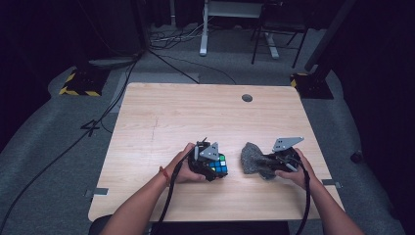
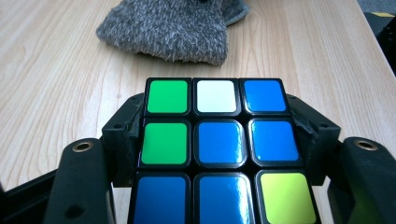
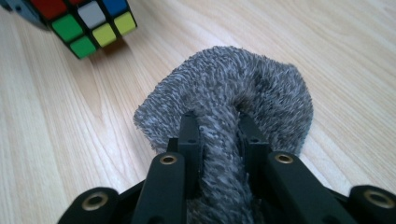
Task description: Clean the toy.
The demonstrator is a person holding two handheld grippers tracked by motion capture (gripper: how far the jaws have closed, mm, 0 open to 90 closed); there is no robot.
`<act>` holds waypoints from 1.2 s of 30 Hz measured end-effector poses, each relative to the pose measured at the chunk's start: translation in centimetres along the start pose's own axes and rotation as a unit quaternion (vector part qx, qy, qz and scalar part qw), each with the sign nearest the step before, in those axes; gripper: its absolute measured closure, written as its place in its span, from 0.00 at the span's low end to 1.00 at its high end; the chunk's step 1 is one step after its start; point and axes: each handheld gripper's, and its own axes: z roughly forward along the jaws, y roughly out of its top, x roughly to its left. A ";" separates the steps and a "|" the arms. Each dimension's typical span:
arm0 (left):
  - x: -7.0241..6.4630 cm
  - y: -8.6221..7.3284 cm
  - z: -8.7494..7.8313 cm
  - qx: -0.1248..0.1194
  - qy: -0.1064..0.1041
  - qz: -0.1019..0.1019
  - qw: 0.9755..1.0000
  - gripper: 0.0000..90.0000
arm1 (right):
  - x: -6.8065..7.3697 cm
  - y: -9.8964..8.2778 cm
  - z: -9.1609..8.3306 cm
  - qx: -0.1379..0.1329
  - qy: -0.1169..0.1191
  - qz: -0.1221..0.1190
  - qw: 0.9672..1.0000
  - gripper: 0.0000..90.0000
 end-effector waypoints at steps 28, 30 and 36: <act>0.2 -0.9 1.0 0.020 -0.017 -0.011 1.000 0.36 | -0.5 -0.6 0.5 0.033 -0.010 -0.004 0.999 0.71; 0.2 -1.0 1.0 0.019 -0.018 -0.015 1.000 0.36 | -0.5 -0.6 0.5 0.033 -0.010 -0.003 0.999 0.70; 0.3 -1.0 1.0 0.020 -0.015 -0.013 1.000 0.35 | -0.5 -0.5 0.3 0.036 -0.015 0.000 0.999 0.66</act>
